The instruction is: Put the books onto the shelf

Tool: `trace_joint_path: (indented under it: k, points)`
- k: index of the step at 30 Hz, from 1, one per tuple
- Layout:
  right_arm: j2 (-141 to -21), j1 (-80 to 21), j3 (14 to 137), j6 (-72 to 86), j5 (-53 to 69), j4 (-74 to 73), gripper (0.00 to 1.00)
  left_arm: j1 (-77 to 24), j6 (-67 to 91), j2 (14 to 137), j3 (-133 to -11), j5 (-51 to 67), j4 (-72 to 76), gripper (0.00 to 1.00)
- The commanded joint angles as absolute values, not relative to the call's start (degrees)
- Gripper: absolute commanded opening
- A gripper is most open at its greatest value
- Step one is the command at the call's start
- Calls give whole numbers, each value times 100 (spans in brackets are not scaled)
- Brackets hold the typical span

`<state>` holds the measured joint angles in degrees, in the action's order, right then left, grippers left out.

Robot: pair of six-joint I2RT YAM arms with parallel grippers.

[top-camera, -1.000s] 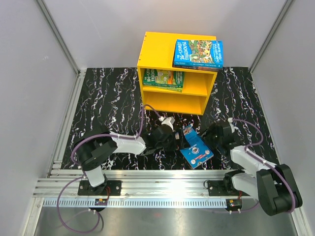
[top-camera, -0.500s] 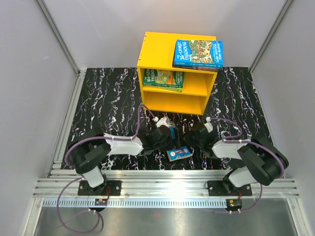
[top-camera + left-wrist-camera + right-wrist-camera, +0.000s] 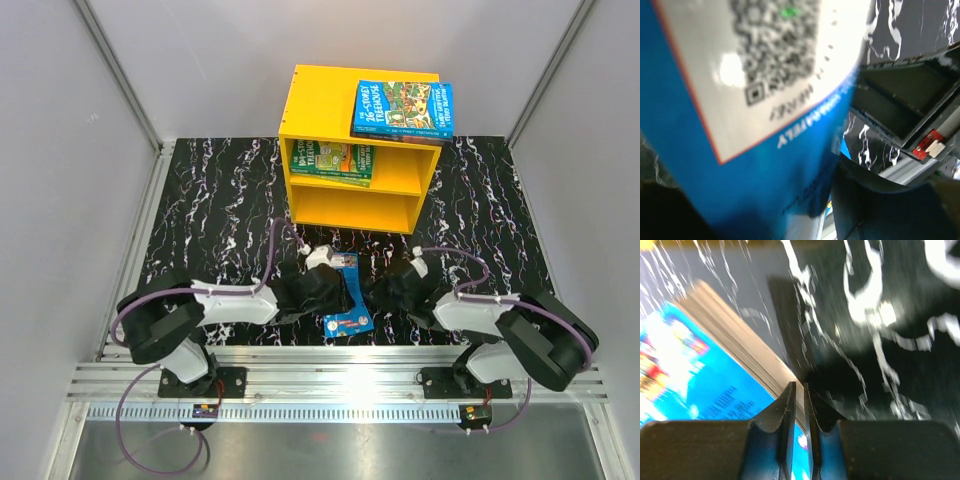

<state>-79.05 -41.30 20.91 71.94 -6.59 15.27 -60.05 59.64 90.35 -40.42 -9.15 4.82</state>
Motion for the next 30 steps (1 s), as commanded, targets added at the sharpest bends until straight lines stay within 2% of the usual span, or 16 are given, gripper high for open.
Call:
trace_joint_path:
  k: [1,5,8,9,10,13,16,22,27,30]
  points:
    - [-7429,-4535,1925,7084,396,212,19,-6012,5529,8702,-4026,-1581,352,0]
    - [-6769,-4535,2030,6935,63,-631,22,-6029,5274,8149,-4034,-1547,71,0]
    - [-6119,-4535,2083,6829,-165,-1114,41,-6056,5028,7658,-4087,-1415,18,0]
    - [-5926,-4535,2083,6794,-193,-1229,59,-6073,4914,7516,-4148,-1372,-104,0]
    - [-5524,-4535,2074,6785,-246,-1448,67,-6073,4878,7375,-4201,-1301,-149,0]
    - [-4584,-4535,2057,6794,-474,-2045,78,-6100,4703,6813,-4656,-1257,-438,0]
    - [-3460,-4535,2022,6741,-632,-2477,85,-6100,4571,6417,-5209,-1292,-702,0]
    - [-1542,-4535,2241,6557,-949,-3496,90,-6117,4404,6266,-6282,-1292,-765,0]
    - [-792,-4535,2329,6504,-984,-3981,93,-6108,4394,6846,-7794,-1441,-169,0]
    - [-633,-4526,2486,6548,-993,-4306,93,-6108,4901,7241,-8216,-2099,796,0]
